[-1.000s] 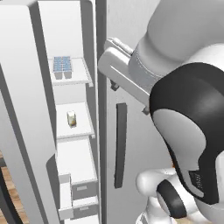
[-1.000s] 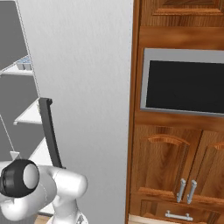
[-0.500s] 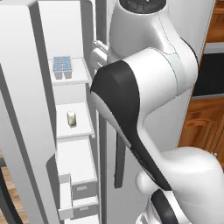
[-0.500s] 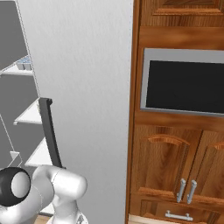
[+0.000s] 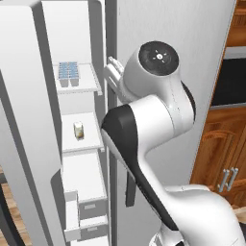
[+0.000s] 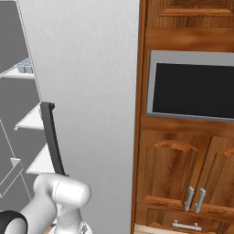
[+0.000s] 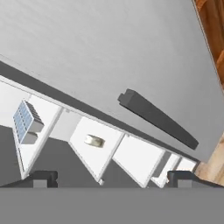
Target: Open the freezer door, pick up the ice cube tray from the freezer, and place it on the dining counter.
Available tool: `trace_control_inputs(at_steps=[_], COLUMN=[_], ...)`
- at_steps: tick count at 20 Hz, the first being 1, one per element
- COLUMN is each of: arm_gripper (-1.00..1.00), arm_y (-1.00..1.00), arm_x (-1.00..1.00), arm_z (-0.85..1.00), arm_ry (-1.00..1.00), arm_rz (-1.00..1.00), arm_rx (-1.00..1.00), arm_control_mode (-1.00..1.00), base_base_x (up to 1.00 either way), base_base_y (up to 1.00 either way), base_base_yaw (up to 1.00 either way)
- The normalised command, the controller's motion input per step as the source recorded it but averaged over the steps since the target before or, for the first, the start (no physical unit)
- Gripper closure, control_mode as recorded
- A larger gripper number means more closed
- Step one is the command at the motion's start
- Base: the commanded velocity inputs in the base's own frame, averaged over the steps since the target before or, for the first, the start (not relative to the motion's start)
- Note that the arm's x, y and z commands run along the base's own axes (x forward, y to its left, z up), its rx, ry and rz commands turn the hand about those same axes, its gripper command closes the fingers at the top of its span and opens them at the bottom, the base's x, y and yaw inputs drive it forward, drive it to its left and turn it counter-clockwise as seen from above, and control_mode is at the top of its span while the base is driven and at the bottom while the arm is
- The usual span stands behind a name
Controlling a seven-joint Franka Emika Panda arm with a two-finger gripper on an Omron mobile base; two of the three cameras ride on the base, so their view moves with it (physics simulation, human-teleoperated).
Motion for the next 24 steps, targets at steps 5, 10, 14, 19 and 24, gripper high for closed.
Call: trace_control_inputs(at_steps=[5, 10, 14, 19, 24], arm_gripper=[-1.00, -1.00, -1.00, -1.00, -1.00], arm_y=[0.18, 0.29, 0.18, 0.00, 0.00], arm_x=[0.34, 0.30, 0.38, 0.30, 0.23], arm_z=[0.00, 0.01, 0.14, 0.16, 0.03], arm_ry=[-0.09, 0.00, 0.00, 0.00, -0.03], arm_rz=[0.00, 0.00, 0.00, 0.00, 0.00], arm_rx=[0.13, 0.06, 0.11, 0.08, 0.00], arm_control_mode=[-1.00, -1.00, -1.00, -1.00, -1.00], base_base_x=[0.00, 0.00, 0.00, 0.00, 0.00], base_base_y=[0.00, 0.00, 0.00, 0.00, 0.00], base_base_yaw=[0.00, 0.00, 0.00, 0.00, 0.00])
